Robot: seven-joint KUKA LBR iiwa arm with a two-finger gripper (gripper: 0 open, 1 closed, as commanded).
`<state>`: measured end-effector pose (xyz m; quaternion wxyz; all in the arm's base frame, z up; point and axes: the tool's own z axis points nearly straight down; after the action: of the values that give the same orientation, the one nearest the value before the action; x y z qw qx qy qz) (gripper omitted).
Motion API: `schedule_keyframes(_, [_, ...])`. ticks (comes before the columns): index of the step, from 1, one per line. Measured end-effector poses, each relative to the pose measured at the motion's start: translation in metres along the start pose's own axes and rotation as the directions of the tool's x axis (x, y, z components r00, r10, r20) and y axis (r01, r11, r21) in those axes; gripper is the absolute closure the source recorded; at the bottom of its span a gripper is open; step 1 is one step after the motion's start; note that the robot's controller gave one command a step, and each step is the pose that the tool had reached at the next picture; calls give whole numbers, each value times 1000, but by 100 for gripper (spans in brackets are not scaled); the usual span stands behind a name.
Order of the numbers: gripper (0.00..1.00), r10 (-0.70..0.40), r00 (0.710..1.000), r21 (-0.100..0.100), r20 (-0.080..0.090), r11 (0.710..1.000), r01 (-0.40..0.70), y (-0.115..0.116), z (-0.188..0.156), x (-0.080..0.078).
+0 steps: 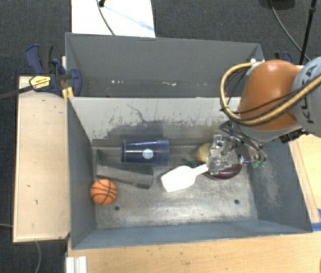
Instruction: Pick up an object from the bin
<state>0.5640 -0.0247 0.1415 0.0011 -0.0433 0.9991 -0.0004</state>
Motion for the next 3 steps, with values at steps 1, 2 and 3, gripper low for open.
schedule_keyframes(1, [0,-177,984,-2,-2,984,177,7,13,-6])
schedule_keyframes(2, [0,-182,983,-2,-2,983,182,4,15,-5])
schedule_keyframes(3, [100,-199,980,-1,8,980,199,22,65,-31])
